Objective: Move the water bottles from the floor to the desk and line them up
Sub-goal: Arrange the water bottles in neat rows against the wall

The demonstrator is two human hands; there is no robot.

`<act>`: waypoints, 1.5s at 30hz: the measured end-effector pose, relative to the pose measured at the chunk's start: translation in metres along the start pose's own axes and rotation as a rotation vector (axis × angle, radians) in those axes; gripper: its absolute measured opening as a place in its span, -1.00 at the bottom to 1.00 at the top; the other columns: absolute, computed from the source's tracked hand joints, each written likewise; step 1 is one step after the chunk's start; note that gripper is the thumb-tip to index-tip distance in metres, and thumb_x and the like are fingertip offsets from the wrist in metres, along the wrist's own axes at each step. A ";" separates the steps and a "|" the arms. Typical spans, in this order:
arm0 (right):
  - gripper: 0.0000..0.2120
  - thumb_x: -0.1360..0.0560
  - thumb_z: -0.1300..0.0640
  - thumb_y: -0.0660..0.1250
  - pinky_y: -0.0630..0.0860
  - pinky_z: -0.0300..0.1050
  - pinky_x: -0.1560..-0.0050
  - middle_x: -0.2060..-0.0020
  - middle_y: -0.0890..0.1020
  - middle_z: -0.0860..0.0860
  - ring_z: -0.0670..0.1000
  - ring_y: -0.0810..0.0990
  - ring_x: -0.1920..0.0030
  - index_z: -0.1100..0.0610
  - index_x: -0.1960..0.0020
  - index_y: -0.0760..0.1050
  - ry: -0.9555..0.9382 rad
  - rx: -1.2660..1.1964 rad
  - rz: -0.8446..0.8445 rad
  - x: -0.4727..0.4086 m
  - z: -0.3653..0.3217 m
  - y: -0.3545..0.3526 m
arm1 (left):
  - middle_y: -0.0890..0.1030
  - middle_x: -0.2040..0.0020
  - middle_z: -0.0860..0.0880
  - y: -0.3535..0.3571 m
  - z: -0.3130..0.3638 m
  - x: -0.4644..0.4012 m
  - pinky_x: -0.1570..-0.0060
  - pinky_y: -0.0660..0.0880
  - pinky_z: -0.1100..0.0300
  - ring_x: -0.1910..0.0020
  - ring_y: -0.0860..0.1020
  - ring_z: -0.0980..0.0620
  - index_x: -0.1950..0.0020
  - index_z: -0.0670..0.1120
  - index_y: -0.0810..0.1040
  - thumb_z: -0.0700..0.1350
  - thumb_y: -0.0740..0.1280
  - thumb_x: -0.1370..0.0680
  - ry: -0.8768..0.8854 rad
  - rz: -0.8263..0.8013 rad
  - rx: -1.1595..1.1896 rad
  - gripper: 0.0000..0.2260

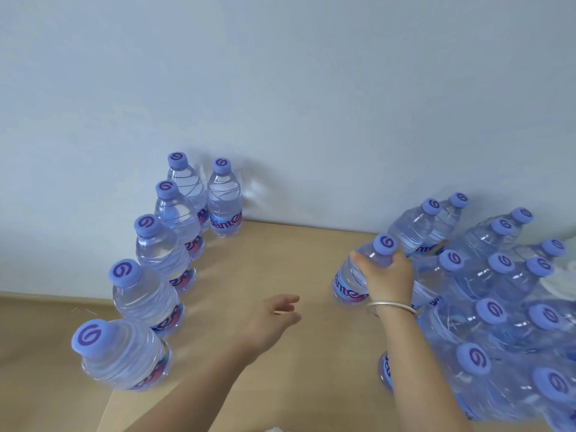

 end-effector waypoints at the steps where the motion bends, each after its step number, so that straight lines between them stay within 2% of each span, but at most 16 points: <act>1: -0.78 -0.29 0.09 0.53 0.51 -0.04 0.00 0.20 0.62 0.02 0.06 0.58 0.11 0.09 0.16 0.52 -0.007 -0.013 -0.046 0.001 -0.007 0.002 | 0.53 -0.12 0.03 -0.002 0.002 0.002 0.14 0.42 0.39 0.00 0.51 0.16 -0.27 0.02 0.51 -0.16 0.36 -0.51 0.019 -0.019 0.003 -0.67; 5: -0.82 -0.31 0.07 0.52 0.51 -0.20 0.16 0.24 0.65 0.03 -0.07 0.61 0.21 0.10 0.17 0.58 -0.068 -0.107 -0.242 0.011 -0.049 0.012 | 0.51 -0.22 0.07 -0.011 0.021 0.010 -0.03 0.45 0.36 -0.16 0.49 0.16 -0.39 0.05 0.37 -0.14 0.48 -0.41 0.111 -0.018 0.033 -0.42; 7: -0.84 -0.28 0.08 0.52 0.49 -0.23 0.19 0.31 0.63 0.00 -0.09 0.60 0.27 0.07 0.22 0.58 -0.072 -0.228 -0.353 0.022 -0.073 0.021 | 0.57 -0.16 0.09 -0.009 0.037 0.018 -0.03 0.48 0.29 -0.14 0.53 0.17 -0.35 0.01 0.40 -0.10 0.52 -0.25 0.160 -0.130 0.178 -0.31; 12: -0.80 -0.18 -0.01 0.44 0.47 -0.14 0.17 0.36 0.60 -0.02 -0.02 0.56 0.27 0.05 0.26 0.57 -0.081 -0.322 -0.510 0.044 -0.111 0.044 | 0.63 0.07 -0.03 0.002 0.053 0.048 0.00 0.50 0.20 0.04 0.58 0.06 -0.10 -0.13 0.51 -0.12 0.46 -0.17 0.172 -0.446 0.448 -0.50; 15: -0.76 -0.21 -0.05 0.44 0.53 -0.09 0.13 0.30 0.64 -0.03 -0.04 0.60 0.25 0.06 0.20 0.57 -0.108 -0.300 -0.569 0.052 -0.118 0.059 | 0.64 0.10 -0.04 -0.006 0.052 0.054 0.03 0.52 0.22 0.09 0.59 0.06 -0.06 -0.15 0.54 -0.14 0.46 -0.15 0.189 -0.378 0.514 -0.51; 18: -0.57 -0.25 -0.15 0.45 0.50 -0.11 0.15 0.20 0.63 -0.05 -0.06 0.61 0.19 0.09 0.02 0.51 -0.195 -0.175 -0.538 0.051 -0.118 0.071 | 0.62 0.17 0.01 -0.023 0.056 0.057 0.11 0.50 0.28 0.17 0.56 0.10 -0.01 -0.14 0.55 -0.15 0.47 -0.16 0.269 -0.178 0.480 -0.57; 21: -0.31 -0.11 -0.39 0.37 0.56 -0.06 0.10 0.09 0.64 -0.05 -0.04 0.63 0.09 0.03 -0.08 0.48 -0.234 0.051 -0.589 0.052 -0.109 0.089 | 0.62 0.20 0.00 -0.043 0.047 0.061 0.18 0.52 0.27 0.21 0.55 0.10 0.00 -0.16 0.52 -0.25 0.48 -0.16 0.292 0.071 0.465 -0.58; 23: -0.23 -0.07 -0.46 0.34 0.59 -0.01 0.06 0.08 0.64 -0.03 -0.02 0.63 0.08 0.04 -0.08 0.50 -0.268 0.119 -0.646 0.057 -0.107 0.099 | 0.63 0.19 0.00 -0.049 0.039 0.064 0.16 0.54 0.27 0.20 0.56 0.09 -0.02 -0.15 0.52 -0.23 0.50 -0.14 0.268 0.136 0.481 -0.53; 26: -0.24 -0.07 -0.46 0.35 0.58 0.00 0.02 0.07 0.65 -0.04 -0.03 0.63 0.06 0.04 -0.06 0.52 -0.293 0.086 -0.662 0.061 -0.108 0.107 | 0.64 0.18 0.01 -0.057 0.032 0.066 0.14 0.54 0.26 0.19 0.57 0.11 -0.02 -0.14 0.52 -0.12 0.51 -0.09 0.264 0.165 0.466 -0.48; 32: -0.36 -0.10 -0.27 0.52 0.55 -0.09 0.05 0.07 0.63 -0.08 -0.07 0.62 0.06 0.04 -0.05 0.52 -0.232 0.033 -0.742 0.073 -0.109 0.127 | 0.53 0.27 -0.05 -0.063 0.042 0.070 0.23 0.46 0.27 0.29 0.45 0.05 0.27 0.00 0.55 -0.30 0.41 -0.25 0.321 0.176 0.362 -0.79; 34: -0.41 -0.16 -0.11 0.58 0.52 -0.16 0.11 0.11 0.60 -0.07 -0.07 0.60 0.10 0.12 -0.06 0.48 -0.185 0.013 -0.777 0.078 -0.108 0.136 | 0.57 0.27 -0.05 -0.070 0.028 0.063 0.20 0.47 0.19 0.29 0.49 0.05 0.23 -0.05 0.55 -0.24 0.43 -0.21 0.262 0.277 0.347 -0.81; 36: -0.43 -0.17 -0.05 0.60 0.50 -0.16 0.13 0.11 0.58 -0.02 -0.03 0.58 0.12 0.17 -0.04 0.46 -0.182 0.022 -0.784 0.083 -0.105 0.147 | 0.59 0.05 -0.01 -0.079 0.008 0.057 0.10 0.47 0.17 0.10 0.55 0.08 0.07 0.03 0.54 -0.18 0.45 -0.20 0.176 0.412 0.279 -0.66; 38: -0.39 -0.16 -0.02 0.61 0.49 -0.14 0.09 0.05 0.58 0.02 0.00 0.57 0.07 0.18 -0.08 0.45 -0.206 0.034 -0.772 0.086 -0.104 0.158 | 0.34 -0.28 0.07 -0.084 -0.006 0.057 -0.08 0.36 0.26 -0.25 0.38 0.08 -0.28 0.12 0.37 -0.17 0.47 -0.30 0.058 0.471 0.074 -0.40; 40: -0.38 -0.14 0.00 0.62 0.50 -0.10 0.04 0.03 0.58 0.03 0.02 0.56 0.04 0.17 -0.08 0.45 -0.245 0.053 -0.752 0.086 -0.102 0.168 | 0.15 -0.43 0.07 -0.085 -0.012 0.055 -0.15 0.24 0.35 -0.41 0.20 0.08 -0.50 0.06 0.13 -0.20 0.42 -0.40 0.031 0.459 -0.036 -0.24; 42: -0.40 -0.11 -0.01 0.62 0.52 -0.06 0.00 0.06 0.60 0.01 0.02 0.57 0.04 0.15 -0.04 0.47 -0.271 0.057 -0.762 0.085 -0.102 0.177 | 0.15 -0.46 0.08 -0.084 -0.017 0.050 -0.09 0.25 0.38 -0.41 0.22 0.06 -0.54 0.06 0.05 -0.21 0.39 -0.44 0.028 0.420 -0.037 -0.22; 45: -0.20 0.01 -0.15 0.58 0.53 0.02 -0.15 -0.06 0.62 0.00 0.00 0.59 -0.10 0.13 -0.15 0.50 -0.274 0.064 -0.852 0.086 -0.098 0.197 | 0.18 -0.49 0.07 -0.089 -0.025 0.040 -0.14 0.26 0.34 -0.44 0.22 0.09 -0.54 0.04 0.02 -0.19 0.37 -0.46 -0.025 0.406 0.004 -0.24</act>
Point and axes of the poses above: each hand's wrist, its own x-axis away from the middle knuckle, its own y-axis out of the palm, z = x × y, the point moved 9 cm from there along -x, towards the middle knuckle
